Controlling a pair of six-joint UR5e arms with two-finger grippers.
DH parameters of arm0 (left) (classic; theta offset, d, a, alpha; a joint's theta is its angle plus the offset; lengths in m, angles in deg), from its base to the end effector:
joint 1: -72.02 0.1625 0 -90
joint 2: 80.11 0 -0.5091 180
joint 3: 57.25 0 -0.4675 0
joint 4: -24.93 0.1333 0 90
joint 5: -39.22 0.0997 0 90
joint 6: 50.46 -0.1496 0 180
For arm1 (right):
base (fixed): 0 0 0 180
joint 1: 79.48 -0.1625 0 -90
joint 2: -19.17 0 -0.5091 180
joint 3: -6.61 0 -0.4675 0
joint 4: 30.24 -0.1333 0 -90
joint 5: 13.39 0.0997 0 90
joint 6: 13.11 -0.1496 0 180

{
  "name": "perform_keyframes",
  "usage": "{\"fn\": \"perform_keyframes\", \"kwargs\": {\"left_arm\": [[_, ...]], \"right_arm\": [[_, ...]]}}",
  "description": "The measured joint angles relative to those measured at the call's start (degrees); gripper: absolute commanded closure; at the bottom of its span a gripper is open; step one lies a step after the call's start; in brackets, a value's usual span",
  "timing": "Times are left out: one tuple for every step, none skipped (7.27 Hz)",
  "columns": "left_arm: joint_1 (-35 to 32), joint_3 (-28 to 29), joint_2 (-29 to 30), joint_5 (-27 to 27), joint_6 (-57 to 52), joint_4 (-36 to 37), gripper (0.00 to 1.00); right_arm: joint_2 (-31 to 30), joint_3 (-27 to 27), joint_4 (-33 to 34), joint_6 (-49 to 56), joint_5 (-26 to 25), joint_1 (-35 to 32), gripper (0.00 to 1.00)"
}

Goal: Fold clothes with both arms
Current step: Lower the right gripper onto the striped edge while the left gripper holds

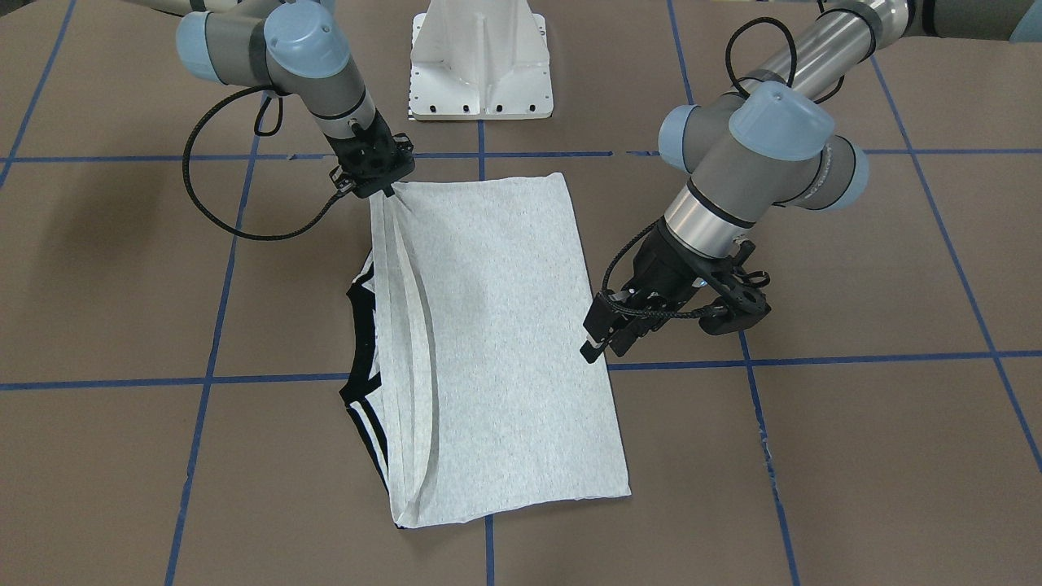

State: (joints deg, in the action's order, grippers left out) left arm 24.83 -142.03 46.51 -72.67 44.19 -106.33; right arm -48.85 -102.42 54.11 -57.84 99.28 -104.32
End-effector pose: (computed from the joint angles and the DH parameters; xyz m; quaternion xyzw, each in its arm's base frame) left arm 0.5309 -0.6872 0.2737 0.0685 0.5975 -0.2446 0.7606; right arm -0.6145 -0.3678 0.3501 0.0753 -0.4215 -0.2363 0.8723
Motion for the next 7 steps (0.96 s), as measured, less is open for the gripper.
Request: {"fn": "perform_keyframes", "kwargs": {"left_arm": [[0.0,-0.01,0.02,0.0,0.03,0.02,0.42],[0.0,-0.13,0.02,0.0,0.04,0.05,0.42],[0.0,-0.29,0.03,0.0,0.07,0.09,0.42],[0.0,-0.4,0.03,0.0,0.08,0.11,0.42],[0.0,-0.43,0.03,0.0,0.09,0.12,0.42],[0.0,-0.46,0.03,0.0,0.09,0.12,0.42],[0.0,-0.47,0.03,0.0,0.09,0.12,0.42]], "right_arm": [[-0.48,-0.33,0.08,-0.13,0.16,-0.15,1.0],[-1.26,-0.55,0.02,-0.96,0.18,-0.23,1.0],[-2.49,-0.64,-0.2,-2.4,0.12,-0.26,1.0],[-3.36,-0.68,-0.35,-3.22,0.0,-0.34,1.0],[-3.9,-0.71,-0.44,-4.04,-0.09,-0.36,0.65],[-3.6,-0.72,-0.48,-6.1,-0.31,-0.24,0.32],[-2.25,-0.75,-0.51,-11.75,-1.13,-0.08,0.28]]}}
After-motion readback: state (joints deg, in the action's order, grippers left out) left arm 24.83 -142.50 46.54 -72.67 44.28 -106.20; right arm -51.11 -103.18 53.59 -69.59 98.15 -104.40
